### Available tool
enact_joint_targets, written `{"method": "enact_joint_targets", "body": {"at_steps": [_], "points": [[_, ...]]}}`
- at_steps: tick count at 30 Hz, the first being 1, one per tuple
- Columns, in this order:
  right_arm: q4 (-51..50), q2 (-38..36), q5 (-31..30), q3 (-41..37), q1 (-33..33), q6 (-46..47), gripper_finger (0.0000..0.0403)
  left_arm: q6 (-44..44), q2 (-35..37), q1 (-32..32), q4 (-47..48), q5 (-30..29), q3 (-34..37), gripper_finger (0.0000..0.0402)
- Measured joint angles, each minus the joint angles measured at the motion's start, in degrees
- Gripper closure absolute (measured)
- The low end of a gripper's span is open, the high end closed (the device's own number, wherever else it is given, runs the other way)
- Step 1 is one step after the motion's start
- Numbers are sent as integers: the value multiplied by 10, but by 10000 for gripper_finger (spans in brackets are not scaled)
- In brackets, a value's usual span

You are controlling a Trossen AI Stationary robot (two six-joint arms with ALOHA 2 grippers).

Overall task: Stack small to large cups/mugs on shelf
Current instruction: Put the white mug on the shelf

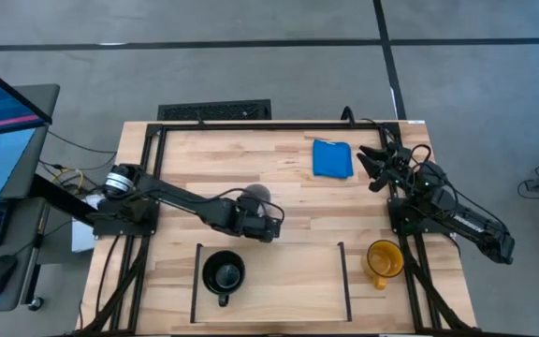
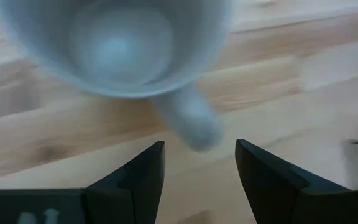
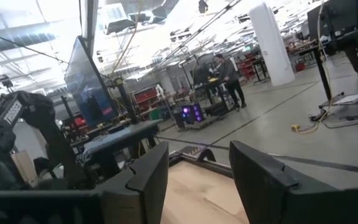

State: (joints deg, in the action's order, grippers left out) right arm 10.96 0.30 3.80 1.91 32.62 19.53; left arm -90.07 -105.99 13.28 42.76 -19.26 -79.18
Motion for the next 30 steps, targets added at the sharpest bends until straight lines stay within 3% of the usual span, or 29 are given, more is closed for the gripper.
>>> {"method": "enact_joint_targets", "body": {"at_steps": [4,20,30], "points": [[13,0,2,0,0,0,211,-17,-28,-2,64,10,-32,214],[17,0,9,0,0,0,209,-52,-38,-12,105,-22,-38,214],[15,0,9,0,0,0,210,-23,-38,-38,106,-36,-38,214]]}}
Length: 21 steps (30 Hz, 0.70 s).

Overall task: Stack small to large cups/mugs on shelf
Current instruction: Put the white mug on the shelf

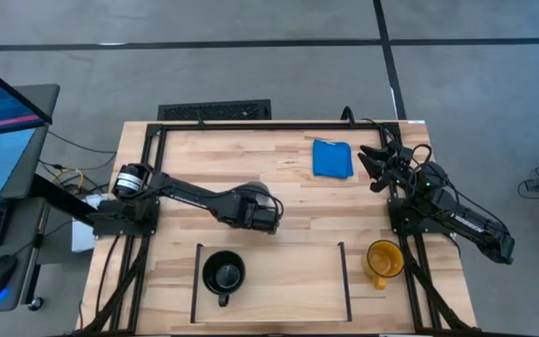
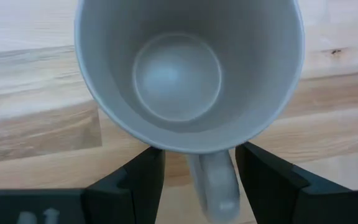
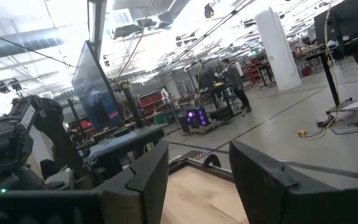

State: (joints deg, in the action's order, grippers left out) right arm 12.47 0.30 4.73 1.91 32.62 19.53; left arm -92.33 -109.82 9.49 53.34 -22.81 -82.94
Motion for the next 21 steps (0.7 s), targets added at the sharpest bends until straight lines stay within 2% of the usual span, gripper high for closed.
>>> {"method": "enact_joint_targets", "body": {"at_steps": [21], "points": [[0,0,0,0,0,0,211,53,0,-6,-3,3,0,214]]}}
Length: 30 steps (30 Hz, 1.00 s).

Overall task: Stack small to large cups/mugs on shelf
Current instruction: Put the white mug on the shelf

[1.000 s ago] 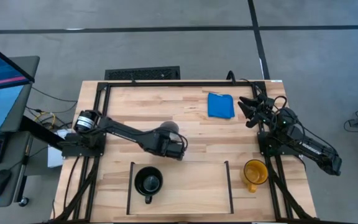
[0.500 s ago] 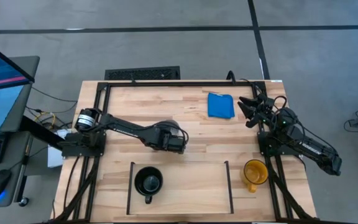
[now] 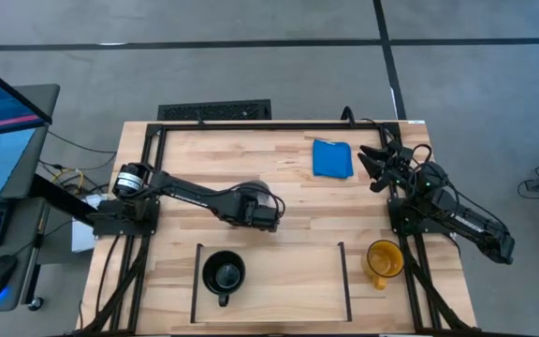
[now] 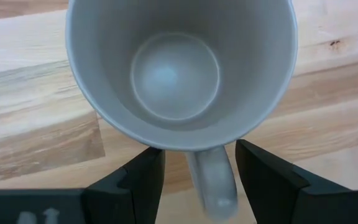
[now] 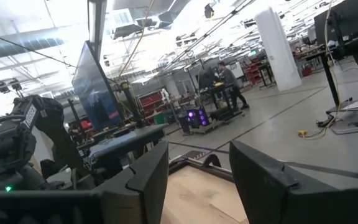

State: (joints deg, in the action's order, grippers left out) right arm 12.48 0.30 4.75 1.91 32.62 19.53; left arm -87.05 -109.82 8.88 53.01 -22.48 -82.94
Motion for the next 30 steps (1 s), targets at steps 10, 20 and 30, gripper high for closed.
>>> {"method": "enact_joint_targets", "body": {"at_steps": [10,20,30], "points": [[0,0,0,0,0,0,211,-5,0,0,0,12,0,261],[0,0,0,0,0,0,210,24,0,0,2,-12,1,322],[0,0,0,0,0,0,211,54,0,0,-1,-9,1,327]]}}
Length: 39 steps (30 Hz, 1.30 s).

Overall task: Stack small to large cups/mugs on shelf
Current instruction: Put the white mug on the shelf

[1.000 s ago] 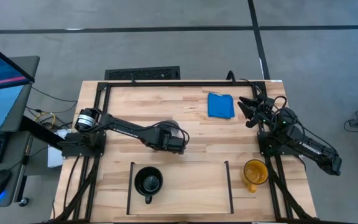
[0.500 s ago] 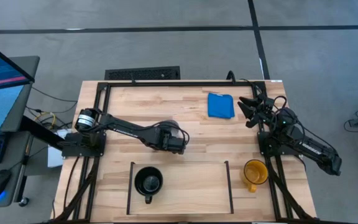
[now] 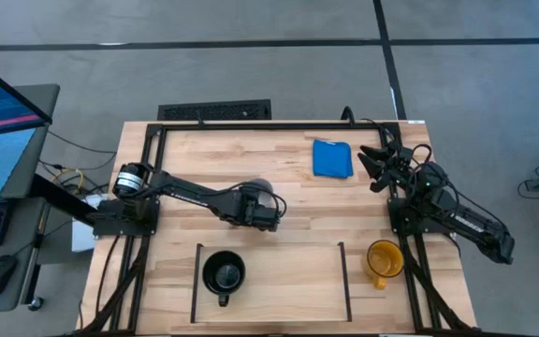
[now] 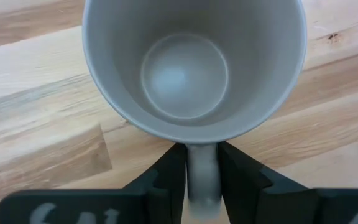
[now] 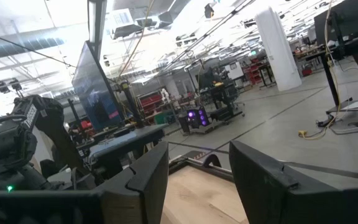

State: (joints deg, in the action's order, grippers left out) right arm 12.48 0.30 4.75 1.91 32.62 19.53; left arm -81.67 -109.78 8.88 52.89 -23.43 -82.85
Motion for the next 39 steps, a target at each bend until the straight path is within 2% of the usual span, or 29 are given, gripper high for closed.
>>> {"method": "enact_joint_targets", "body": {"at_steps": [11,18,25,33,39], "points": [[0,0,0,0,0,0,211,1,0,0,0,1,0,328],[0,0,0,0,0,0,211,2,0,0,0,1,0,351],[0,0,0,0,0,0,209,2,0,0,1,2,0,338],[0,0,0,0,0,0,211,2,0,0,1,2,0,352],[0,0,0,0,0,0,210,2,0,0,1,2,0,335]]}}
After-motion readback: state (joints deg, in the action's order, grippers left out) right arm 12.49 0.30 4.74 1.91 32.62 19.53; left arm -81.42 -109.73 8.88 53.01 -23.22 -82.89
